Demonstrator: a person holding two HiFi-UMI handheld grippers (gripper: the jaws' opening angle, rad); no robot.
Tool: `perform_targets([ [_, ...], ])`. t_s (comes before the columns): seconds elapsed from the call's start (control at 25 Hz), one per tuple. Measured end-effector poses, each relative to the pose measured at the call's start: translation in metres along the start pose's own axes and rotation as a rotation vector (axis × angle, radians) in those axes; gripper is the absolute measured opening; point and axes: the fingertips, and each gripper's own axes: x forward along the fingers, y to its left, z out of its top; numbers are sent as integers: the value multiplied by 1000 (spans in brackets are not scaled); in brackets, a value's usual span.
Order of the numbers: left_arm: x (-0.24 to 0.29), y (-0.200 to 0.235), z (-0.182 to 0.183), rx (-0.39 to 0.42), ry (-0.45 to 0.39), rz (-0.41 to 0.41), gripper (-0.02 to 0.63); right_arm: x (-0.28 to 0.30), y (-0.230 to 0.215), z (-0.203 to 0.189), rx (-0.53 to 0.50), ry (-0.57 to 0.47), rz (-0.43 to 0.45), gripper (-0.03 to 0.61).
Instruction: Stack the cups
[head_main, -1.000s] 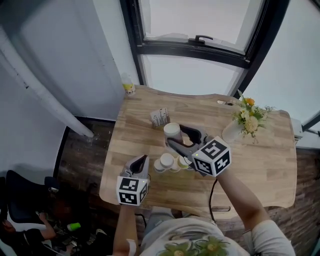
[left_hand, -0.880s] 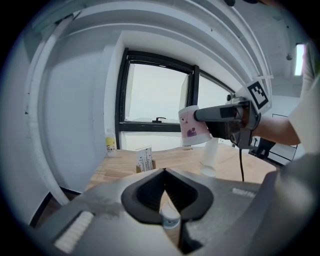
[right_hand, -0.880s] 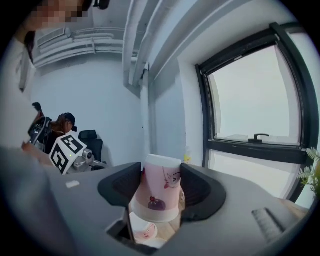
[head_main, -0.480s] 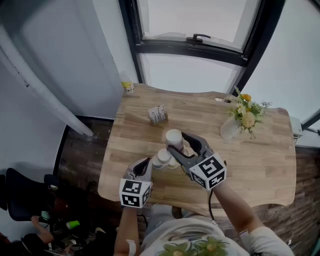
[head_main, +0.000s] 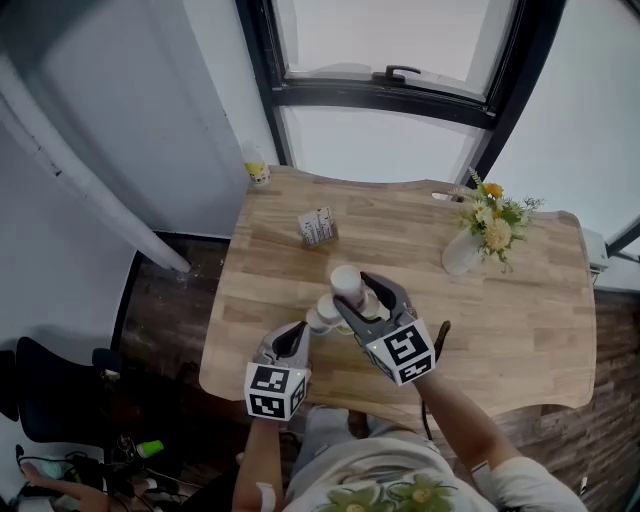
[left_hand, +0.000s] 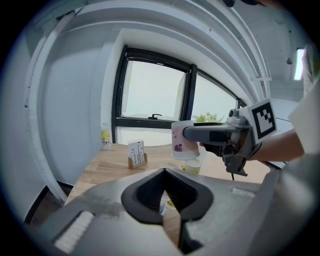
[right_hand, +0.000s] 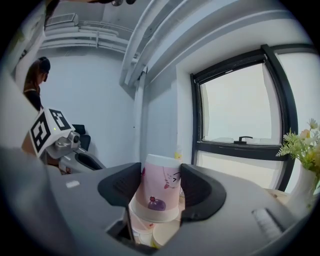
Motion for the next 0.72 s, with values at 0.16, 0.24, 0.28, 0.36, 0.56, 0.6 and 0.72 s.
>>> perform_targets([
  [0.16, -2, 1, -4, -3, 5, 3, 6, 5, 0, -5, -12, -8, -21, 256],
  [0.24, -3, 1, -6, -6, 8, 7, 6, 8, -1, -7, -16, -10, -28, 256],
  [0.28, -4, 1, -7, -8, 8, 9, 6, 9, -1, -9, -19, -10, -31, 256],
  [0.36, -6, 2, -8, -13, 7, 13, 6, 10, 0, -12, -25, -7, -34, 256],
  [0.56, -10, 4, -13, -23, 11, 24, 6, 13, 2, -21, -27, 1, -39, 256],
  [0.6, -11, 4, -14, -24, 12, 26, 6, 12, 2, -23, -30, 4, -43, 256],
  [0.72, -11, 2, -14, -25, 12, 29, 6, 10, 0, -30, -47, 24, -65, 253],
])
